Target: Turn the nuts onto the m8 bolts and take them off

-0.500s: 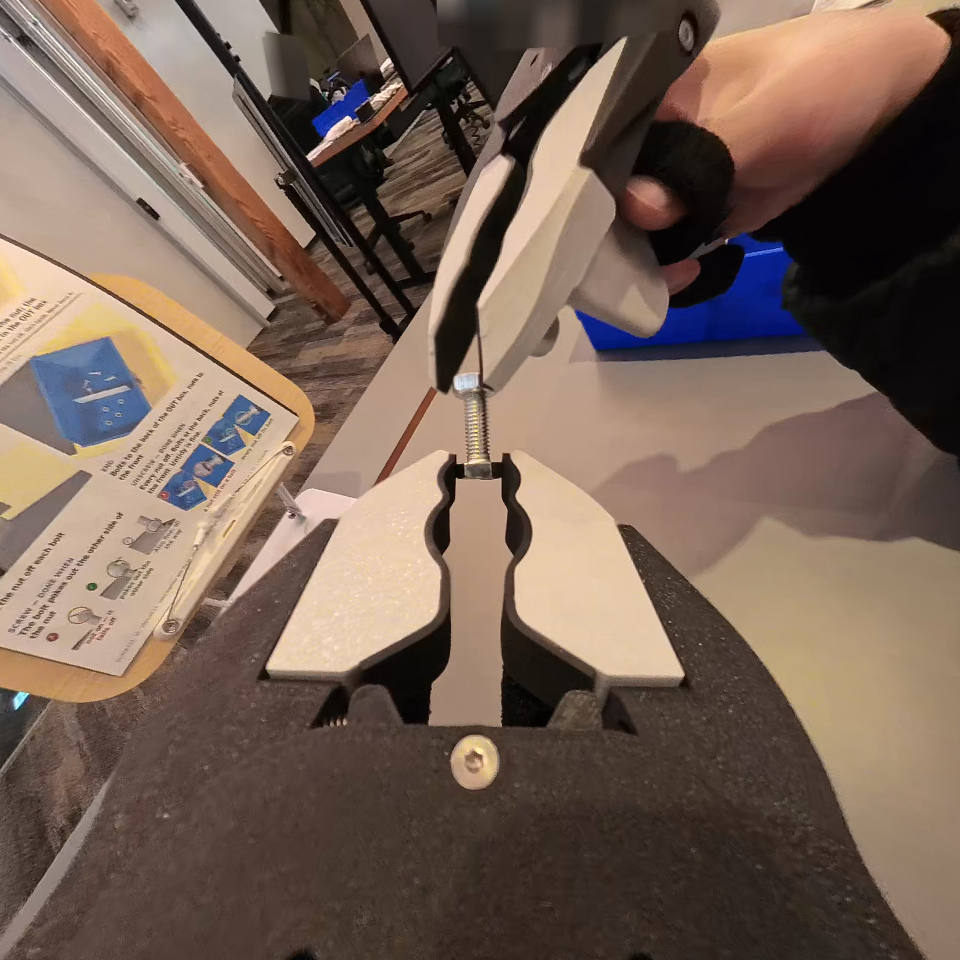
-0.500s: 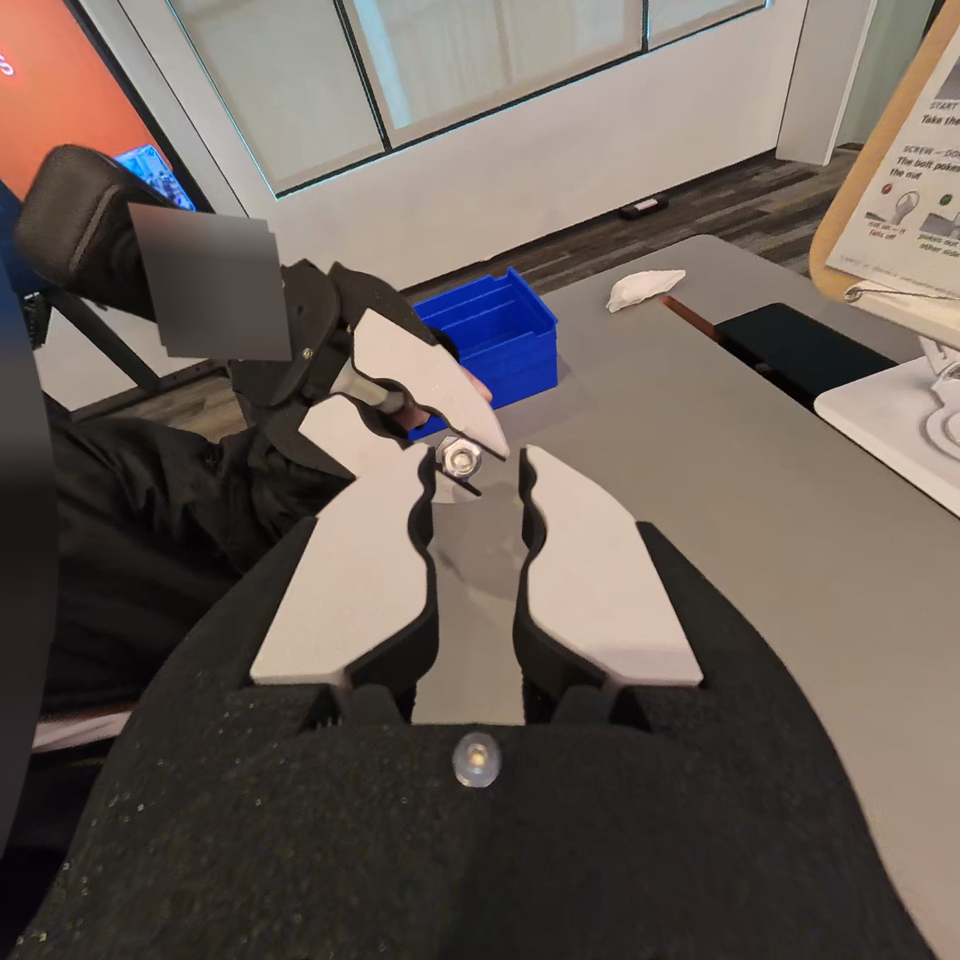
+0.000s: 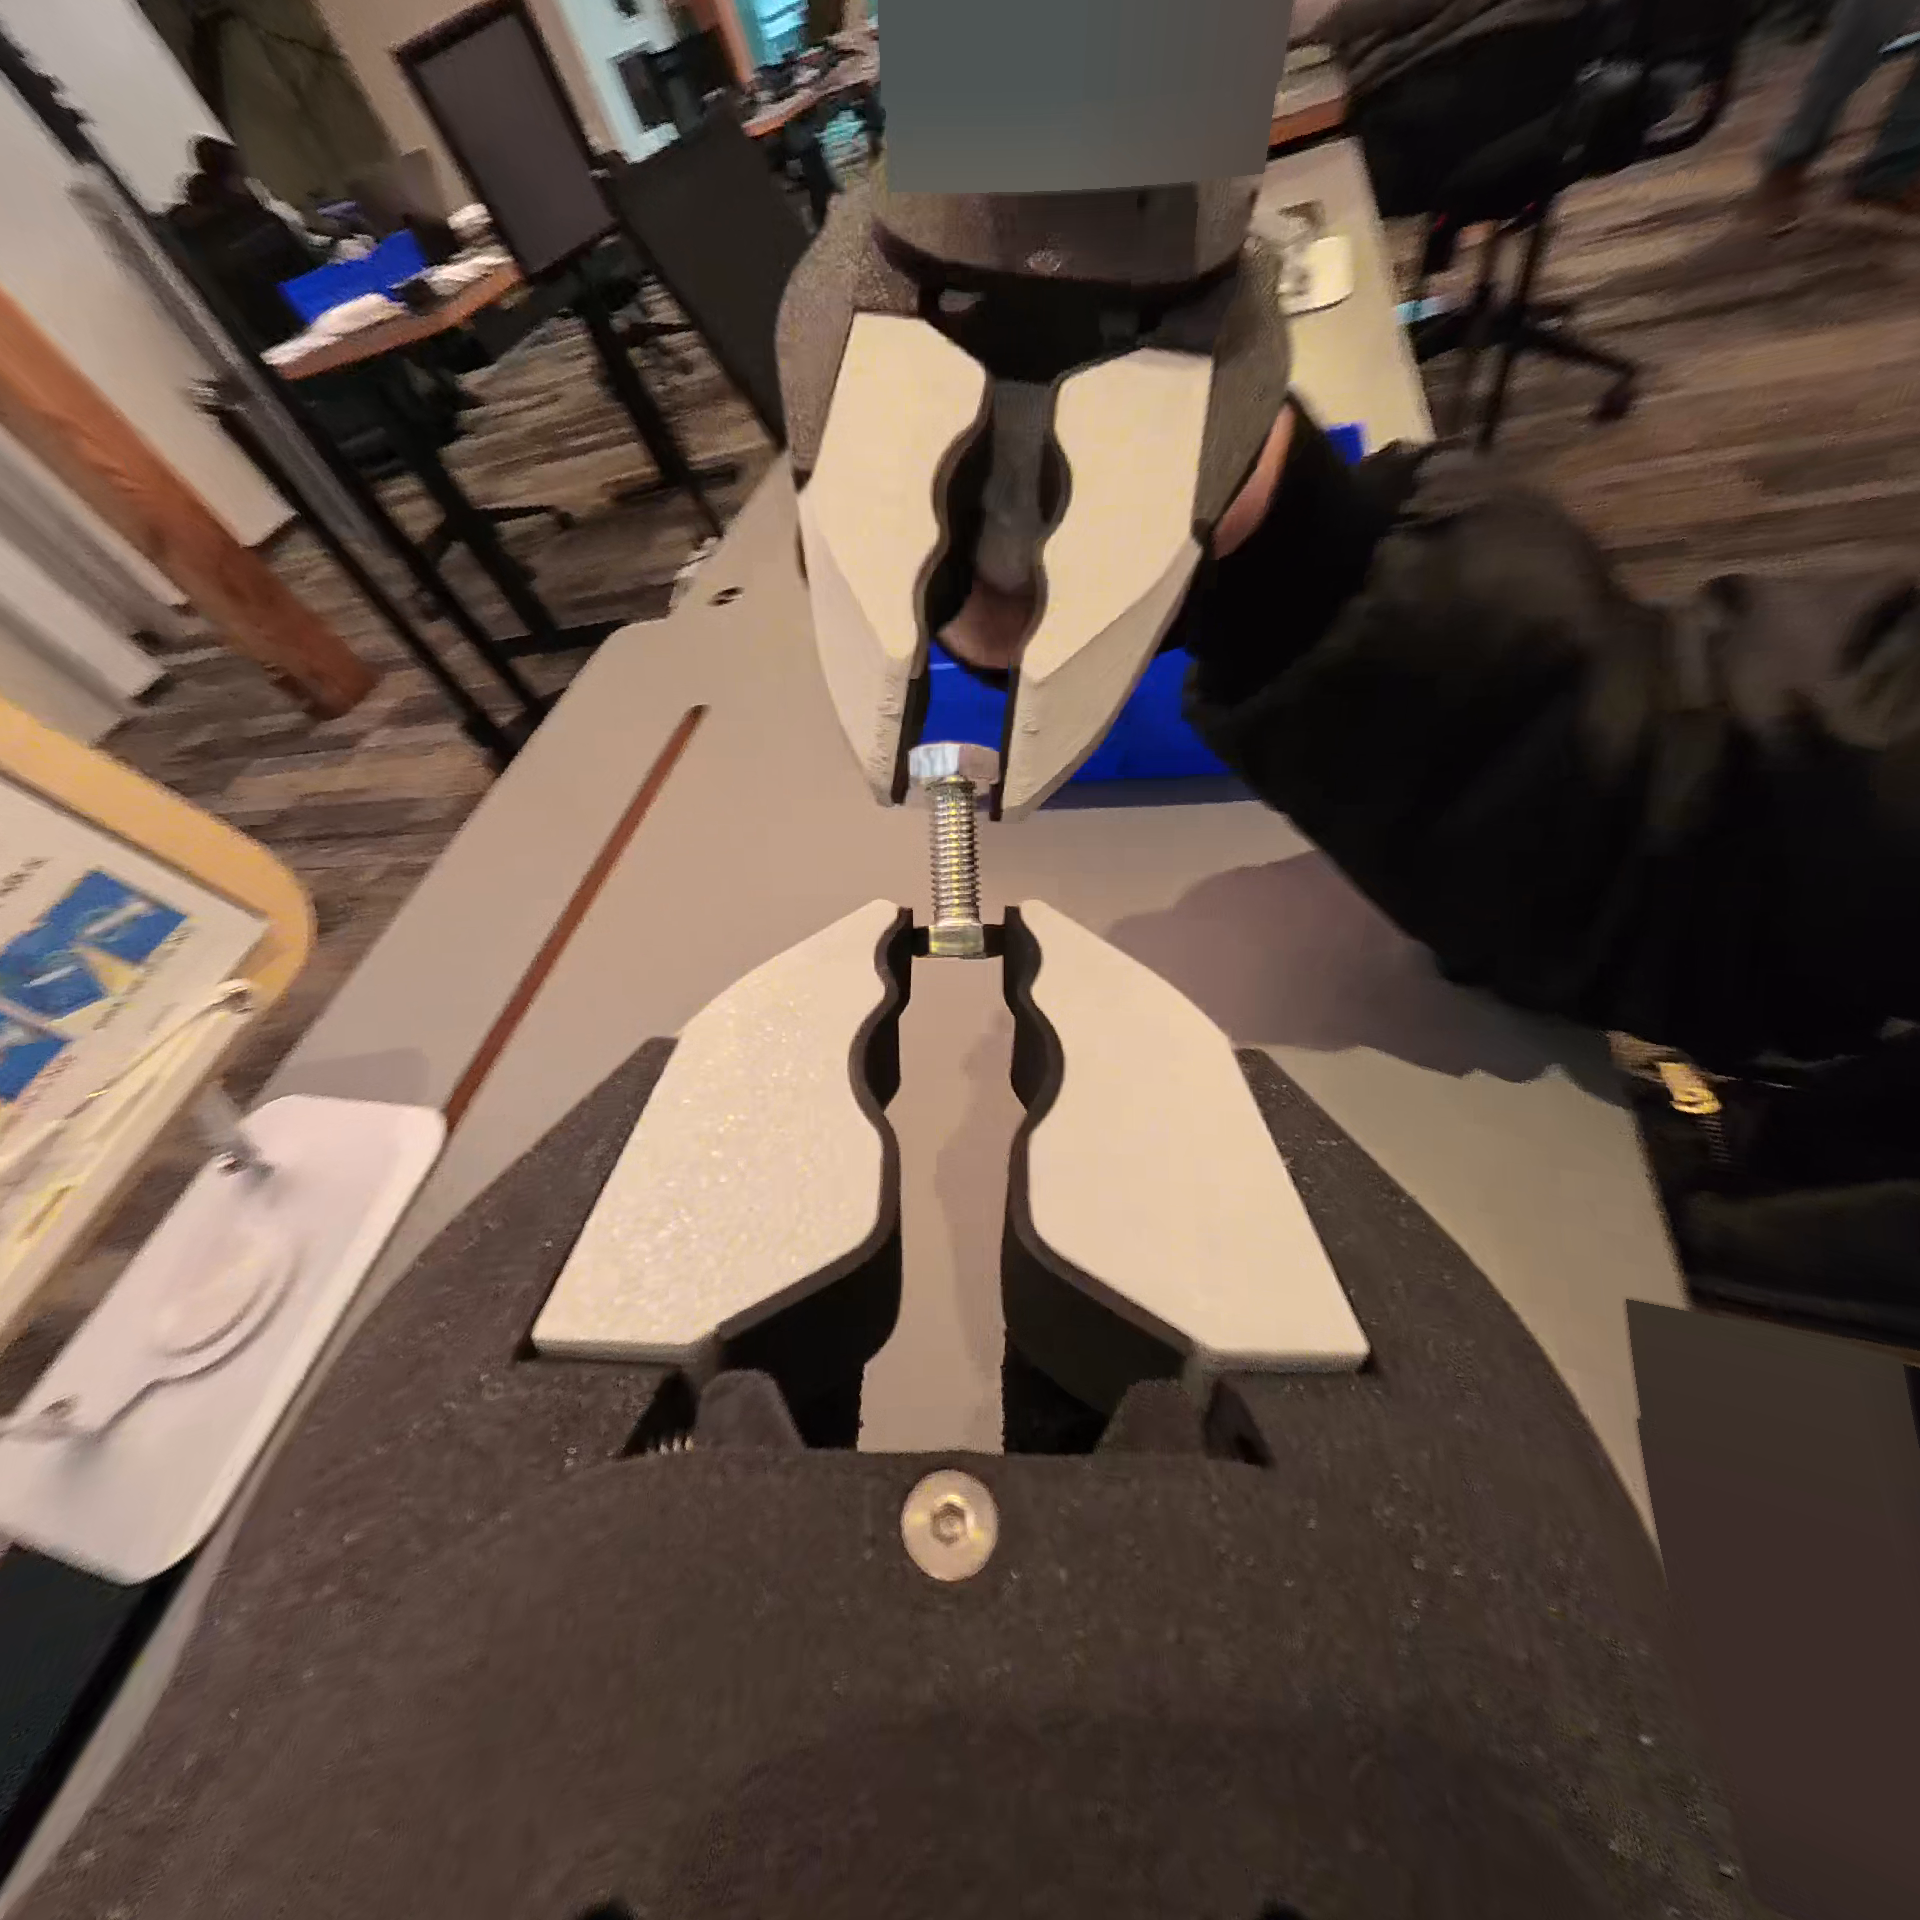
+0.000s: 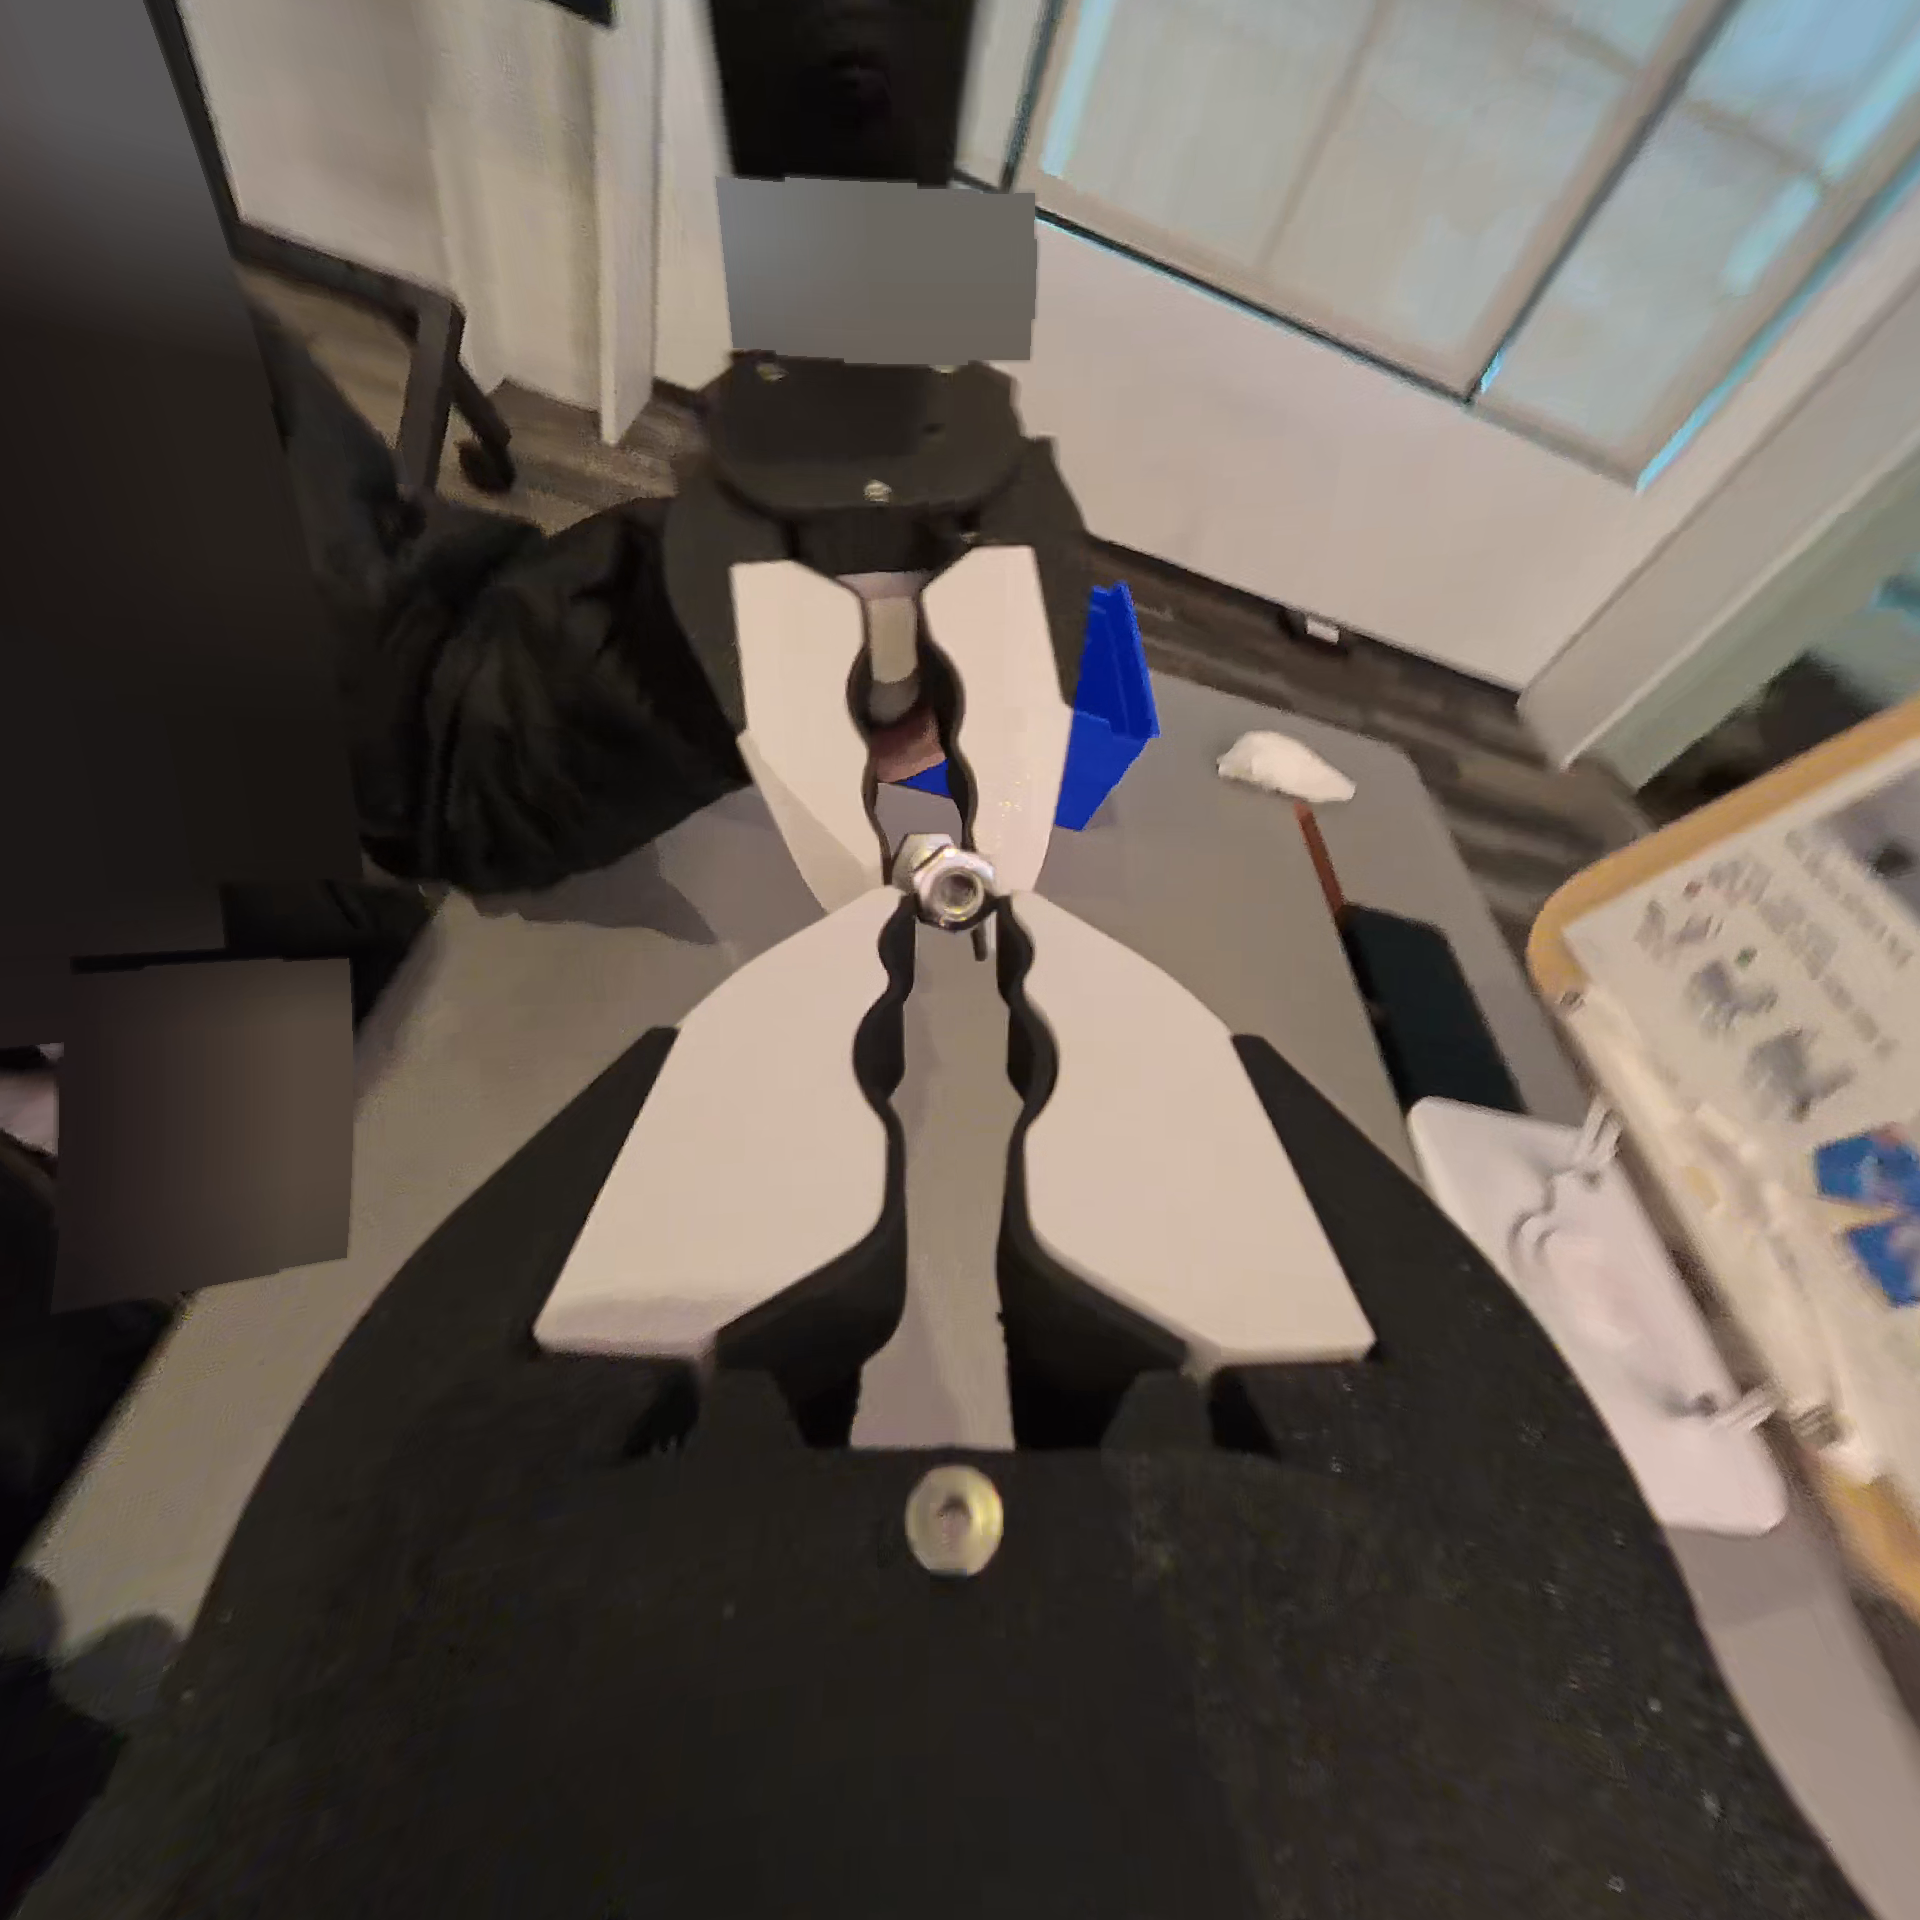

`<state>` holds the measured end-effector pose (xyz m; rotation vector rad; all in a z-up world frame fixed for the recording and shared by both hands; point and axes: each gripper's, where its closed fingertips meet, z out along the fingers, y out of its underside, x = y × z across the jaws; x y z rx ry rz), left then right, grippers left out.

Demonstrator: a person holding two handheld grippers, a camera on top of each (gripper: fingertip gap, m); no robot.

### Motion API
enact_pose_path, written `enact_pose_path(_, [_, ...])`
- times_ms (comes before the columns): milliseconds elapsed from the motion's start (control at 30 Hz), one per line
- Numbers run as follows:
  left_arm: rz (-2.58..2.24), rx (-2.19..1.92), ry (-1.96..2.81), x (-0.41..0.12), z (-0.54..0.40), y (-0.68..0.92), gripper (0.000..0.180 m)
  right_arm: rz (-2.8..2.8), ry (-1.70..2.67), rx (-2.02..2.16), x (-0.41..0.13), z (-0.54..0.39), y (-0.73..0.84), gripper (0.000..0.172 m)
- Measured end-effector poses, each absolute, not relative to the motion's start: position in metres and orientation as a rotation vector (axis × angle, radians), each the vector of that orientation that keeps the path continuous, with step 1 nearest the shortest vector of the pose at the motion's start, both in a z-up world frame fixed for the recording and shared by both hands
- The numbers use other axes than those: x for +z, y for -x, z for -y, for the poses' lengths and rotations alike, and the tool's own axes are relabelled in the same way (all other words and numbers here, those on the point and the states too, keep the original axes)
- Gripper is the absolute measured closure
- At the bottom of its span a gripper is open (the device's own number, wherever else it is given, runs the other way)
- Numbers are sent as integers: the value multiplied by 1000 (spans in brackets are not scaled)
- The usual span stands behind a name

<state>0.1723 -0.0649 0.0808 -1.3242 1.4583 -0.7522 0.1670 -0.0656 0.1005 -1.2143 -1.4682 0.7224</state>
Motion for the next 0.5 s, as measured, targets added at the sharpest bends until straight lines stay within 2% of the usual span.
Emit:
enact_pose_path(233, [-1471,-842,1344,80,70,-173,164,1494,1112,667,100,69,-169,155])
enact_pose_path(333, [-1419,-742,1354,81,56,-170,164,1380,1215,804,109,62,-170,137])
enact_pose_path(500, [-1350,-500,1335,84,35,-165,164,1045,1564,1194,114,41,-173,144])
